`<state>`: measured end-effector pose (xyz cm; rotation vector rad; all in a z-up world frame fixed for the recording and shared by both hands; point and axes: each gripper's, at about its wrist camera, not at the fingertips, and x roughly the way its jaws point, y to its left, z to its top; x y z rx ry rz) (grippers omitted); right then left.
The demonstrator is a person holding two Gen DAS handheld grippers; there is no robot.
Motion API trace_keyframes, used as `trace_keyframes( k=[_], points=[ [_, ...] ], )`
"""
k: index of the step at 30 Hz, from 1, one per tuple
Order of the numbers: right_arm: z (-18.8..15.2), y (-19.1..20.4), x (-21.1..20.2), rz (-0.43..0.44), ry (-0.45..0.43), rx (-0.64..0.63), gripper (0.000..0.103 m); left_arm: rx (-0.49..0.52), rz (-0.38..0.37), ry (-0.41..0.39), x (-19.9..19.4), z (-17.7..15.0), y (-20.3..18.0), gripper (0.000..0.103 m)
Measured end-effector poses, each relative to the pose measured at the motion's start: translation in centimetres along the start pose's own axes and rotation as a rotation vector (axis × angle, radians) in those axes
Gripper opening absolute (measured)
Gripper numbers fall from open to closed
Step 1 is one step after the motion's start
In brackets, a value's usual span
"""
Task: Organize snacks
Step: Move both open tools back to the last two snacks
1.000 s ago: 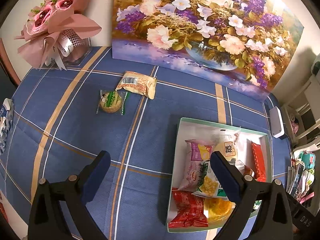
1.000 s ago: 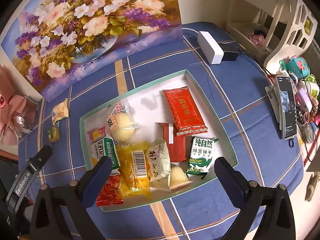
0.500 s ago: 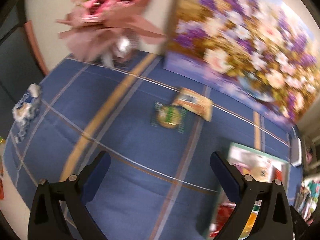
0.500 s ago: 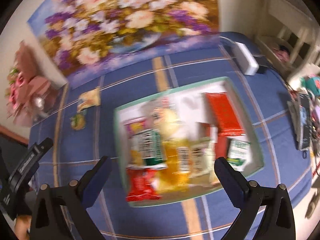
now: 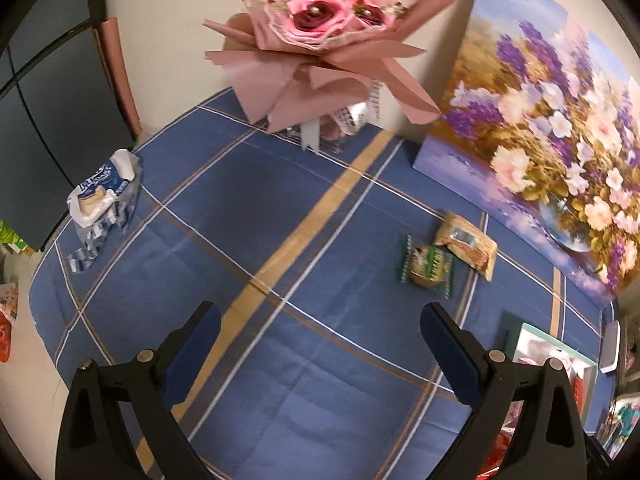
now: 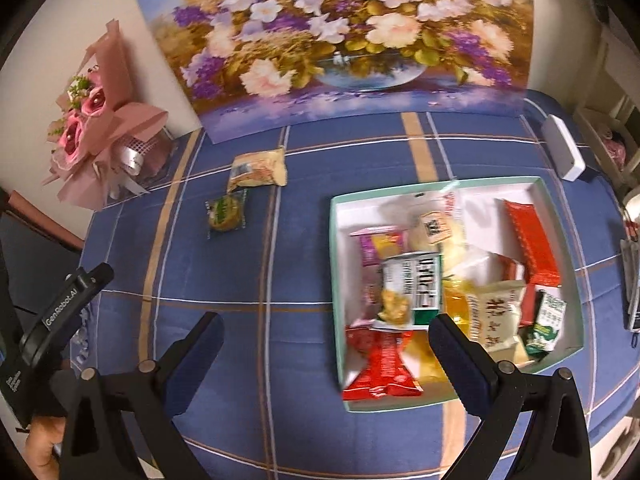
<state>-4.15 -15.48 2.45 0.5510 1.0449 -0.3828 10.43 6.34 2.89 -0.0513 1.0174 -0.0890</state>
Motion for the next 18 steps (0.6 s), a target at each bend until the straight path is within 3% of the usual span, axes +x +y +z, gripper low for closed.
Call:
trace_keyframes(
  k=[18],
  points=[
    [1.3, 0.1, 3.1, 0.036, 0.044, 0.029, 0.103, 0.006, -0.09, -0.016, 1.4, 0.7, -1.0, 0.1]
  ],
)
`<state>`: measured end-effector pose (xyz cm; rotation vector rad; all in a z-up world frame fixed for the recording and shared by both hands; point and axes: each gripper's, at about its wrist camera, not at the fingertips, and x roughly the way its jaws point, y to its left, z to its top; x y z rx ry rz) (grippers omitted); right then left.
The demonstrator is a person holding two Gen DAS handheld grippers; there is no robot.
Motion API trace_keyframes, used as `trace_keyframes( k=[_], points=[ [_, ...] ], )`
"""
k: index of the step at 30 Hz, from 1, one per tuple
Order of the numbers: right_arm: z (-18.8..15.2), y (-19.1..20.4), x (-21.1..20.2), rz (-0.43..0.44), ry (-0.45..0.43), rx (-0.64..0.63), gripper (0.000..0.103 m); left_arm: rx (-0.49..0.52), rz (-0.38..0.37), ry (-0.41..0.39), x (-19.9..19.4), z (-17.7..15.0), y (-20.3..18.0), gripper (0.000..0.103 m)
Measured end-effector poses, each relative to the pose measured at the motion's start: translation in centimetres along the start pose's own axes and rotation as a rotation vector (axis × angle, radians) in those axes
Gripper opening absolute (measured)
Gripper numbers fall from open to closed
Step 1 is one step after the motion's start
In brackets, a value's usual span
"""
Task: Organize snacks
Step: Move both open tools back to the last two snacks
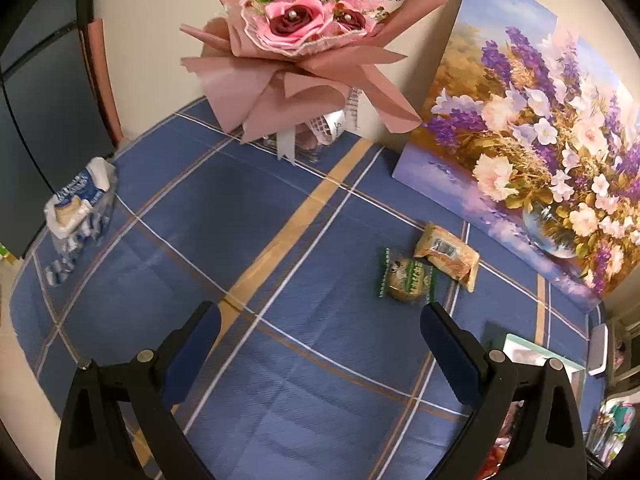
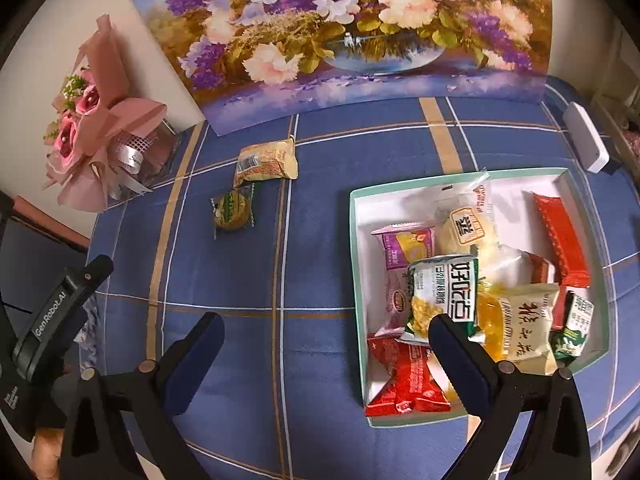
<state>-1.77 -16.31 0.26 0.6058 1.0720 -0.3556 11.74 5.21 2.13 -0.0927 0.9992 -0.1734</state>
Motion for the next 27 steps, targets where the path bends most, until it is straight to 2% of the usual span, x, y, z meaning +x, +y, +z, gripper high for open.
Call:
trace_keyframes(
  k=[6, 12, 18, 22, 27],
  points=[
    [1.7, 0.7, 2.1, 0.034, 0.034, 0.02, 0.103, 0.031, -0.044, 0.058, 2.9, 0.6, -1.5, 0.1],
    [6.3, 3.3, 3.7, 0.071, 0.044, 0.002, 0.103, 0.117, -0.076, 0.106, 6.5, 3.1, -3.0, 0.1],
    [11.2, 4.9, 6.3, 0.111, 0.034, -0.006, 0.103, 0.162, -0.09, 0.083, 9.1, 5.6, -4.1, 0.1],
    [13.5, 4.8, 9.5, 0.129, 0.049, 0.016, 0.103, 0.177, -0.14, 0.1, 11.2, 5.5, -4.9, 0.1],
    [14.9, 4.9, 13.5, 0.147, 0.094, 0.019, 0.103, 0.191, -0.186, 0.133, 14.0, 3.9, -6.0, 0.1]
  ],
)
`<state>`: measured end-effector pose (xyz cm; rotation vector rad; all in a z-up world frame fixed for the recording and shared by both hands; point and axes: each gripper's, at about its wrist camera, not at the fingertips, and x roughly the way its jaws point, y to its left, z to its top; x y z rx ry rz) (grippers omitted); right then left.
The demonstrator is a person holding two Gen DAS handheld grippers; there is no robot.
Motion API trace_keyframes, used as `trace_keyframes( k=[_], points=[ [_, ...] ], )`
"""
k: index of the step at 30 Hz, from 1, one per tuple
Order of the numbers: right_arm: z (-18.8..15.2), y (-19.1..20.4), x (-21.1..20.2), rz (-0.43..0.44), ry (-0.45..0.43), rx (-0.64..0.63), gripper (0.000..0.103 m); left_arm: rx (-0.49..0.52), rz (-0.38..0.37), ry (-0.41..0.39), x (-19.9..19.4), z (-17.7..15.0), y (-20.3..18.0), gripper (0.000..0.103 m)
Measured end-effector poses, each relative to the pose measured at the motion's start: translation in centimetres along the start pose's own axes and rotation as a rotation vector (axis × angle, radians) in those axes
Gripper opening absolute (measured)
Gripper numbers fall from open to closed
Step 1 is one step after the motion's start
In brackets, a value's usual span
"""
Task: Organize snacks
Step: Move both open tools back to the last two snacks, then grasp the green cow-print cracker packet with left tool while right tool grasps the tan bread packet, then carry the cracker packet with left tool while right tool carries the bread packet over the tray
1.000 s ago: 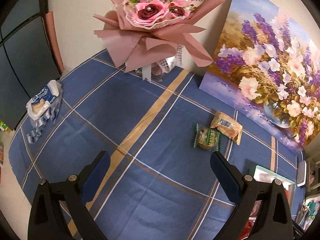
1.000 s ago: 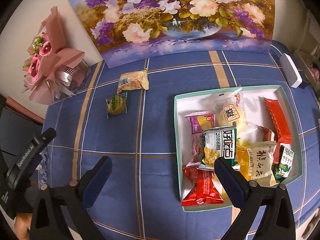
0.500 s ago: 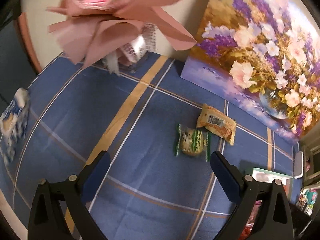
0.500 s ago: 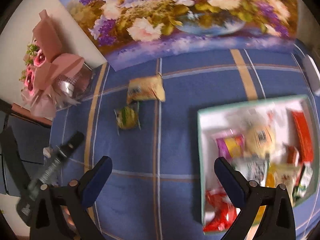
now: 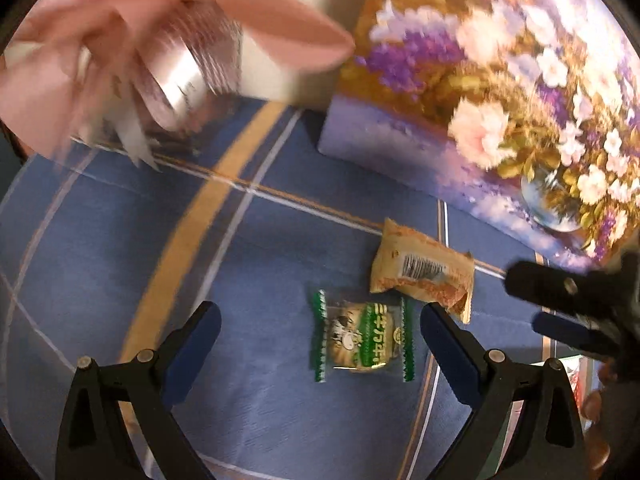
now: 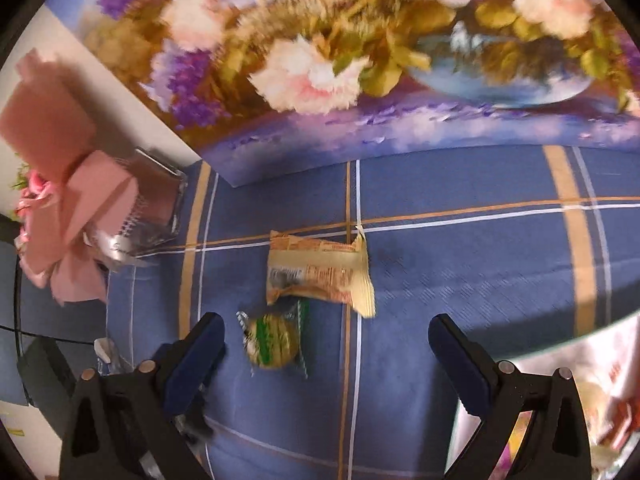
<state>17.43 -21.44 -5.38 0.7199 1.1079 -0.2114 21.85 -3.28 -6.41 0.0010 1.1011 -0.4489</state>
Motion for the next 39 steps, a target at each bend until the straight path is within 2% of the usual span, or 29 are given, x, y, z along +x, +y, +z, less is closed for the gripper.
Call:
trace_keyframes(
  k=[8, 15, 17, 19, 21, 22, 23, 25, 33, 39],
  points=[
    [1.2, -0.6, 4.9, 0.007, 0.057, -0.006, 0.103, 0.026, -0.05, 0.07, 3.9, -1.4, -1.4, 0.1],
    [1.4, 0.0, 6.5, 0.004, 0.049, -0.035, 0.094, 0.064, -0.004, 0.053, 4.7, -1.6, -2.4, 0.092],
    [1.5, 0.2, 6.5, 0.0, 0.037, -0.04, 0.086, 0.067, 0.004, 0.048, 4.6, -1.6, -2.4, 0.082],
    [1.5, 0.4, 6.6, 0.003, 0.032, -0.037, 0.072, 0.074, 0.03, 0.036, 4.5, -1.7, -2.4, 0.073],
    [1.5, 0.4, 6.5, 0.005, 0.025, -0.04, 0.069, 0.073, 0.036, 0.025, 4.4, -1.6, -2.2, 0.067],
    [1.5, 0.4, 6.5, 0.012, 0.022, -0.04, 0.067, 0.065, 0.036, 0.015, 4.2, -1.6, -2.0, 0.06],
    [1.5, 0.3, 6.5, 0.022, 0.019, -0.038, 0.065, 0.055, 0.026, 0.009, 4.1, -1.6, -1.7, 0.057],
    [1.4, 0.0, 6.3, 0.029, 0.011, -0.031, 0.062, 0.025, -0.002, 0.015, 4.0, -1.4, -1.0, 0.056],
    [1.0, -1.1, 4.8, 0.021, -0.007, -0.01, 0.055, -0.044, -0.019, 0.018, 3.4, -1.5, 0.4, 0.054],
    [-0.4, -2.7, 1.7, 0.038, -0.018, 0.027, 0.053, -0.111, -0.022, 0.042, 2.6, -1.7, 1.4, 0.054]
  ],
)
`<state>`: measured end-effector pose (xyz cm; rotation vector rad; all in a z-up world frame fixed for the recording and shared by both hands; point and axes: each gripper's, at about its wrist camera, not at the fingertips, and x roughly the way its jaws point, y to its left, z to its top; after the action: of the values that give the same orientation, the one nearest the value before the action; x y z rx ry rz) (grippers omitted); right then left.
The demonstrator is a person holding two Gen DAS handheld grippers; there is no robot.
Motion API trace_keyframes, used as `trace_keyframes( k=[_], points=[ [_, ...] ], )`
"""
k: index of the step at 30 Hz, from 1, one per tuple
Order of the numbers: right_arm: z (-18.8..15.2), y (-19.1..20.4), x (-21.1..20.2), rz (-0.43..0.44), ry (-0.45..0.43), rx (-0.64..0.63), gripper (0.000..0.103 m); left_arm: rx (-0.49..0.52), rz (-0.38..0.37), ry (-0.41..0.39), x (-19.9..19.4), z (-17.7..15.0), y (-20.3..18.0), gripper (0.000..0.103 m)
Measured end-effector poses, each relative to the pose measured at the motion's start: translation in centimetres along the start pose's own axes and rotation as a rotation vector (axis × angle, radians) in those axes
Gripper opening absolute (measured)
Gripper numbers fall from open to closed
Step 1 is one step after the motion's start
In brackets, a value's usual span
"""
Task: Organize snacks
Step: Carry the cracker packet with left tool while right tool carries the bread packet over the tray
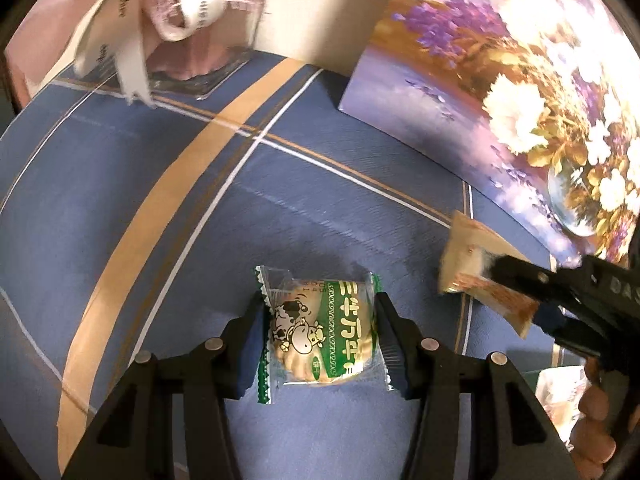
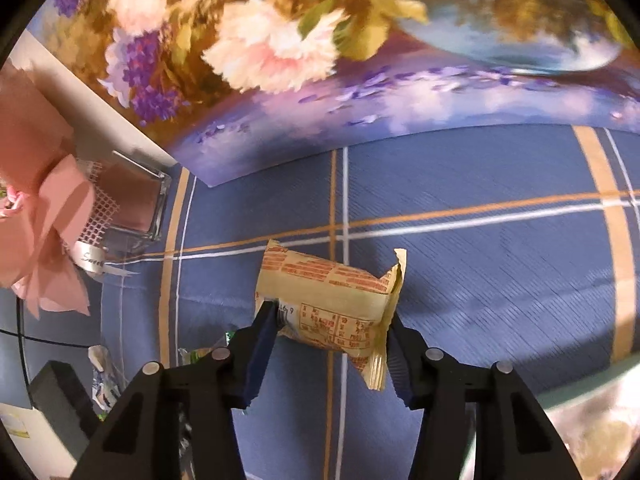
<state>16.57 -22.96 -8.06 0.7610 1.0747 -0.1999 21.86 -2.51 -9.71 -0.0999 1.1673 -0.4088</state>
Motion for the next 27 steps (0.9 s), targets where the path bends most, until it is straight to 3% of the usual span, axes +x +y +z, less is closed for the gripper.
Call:
trace_keyframes(
  k=[10, 21, 27],
  points=[
    [-4.7, 0.9, -7.7, 0.025, -0.057, 0.007, 0.053, -0.071, -0.025, -0.022, -5.7, -1.1, -0.4, 0.054],
    [-12.0, 2.4, -17.9, -0.087, -0.194, -0.04, 0.054, -0.064, -0.102, -0.099, -14.7, -4.1, -3.6, 0.054],
    [-15.1, 1.0, -21.9, -0.089, -0.259, -0.009, 0.054, -0.04, -0.137, -0.127, -17.6, -6.7, -5.2, 0.054]
  ],
)
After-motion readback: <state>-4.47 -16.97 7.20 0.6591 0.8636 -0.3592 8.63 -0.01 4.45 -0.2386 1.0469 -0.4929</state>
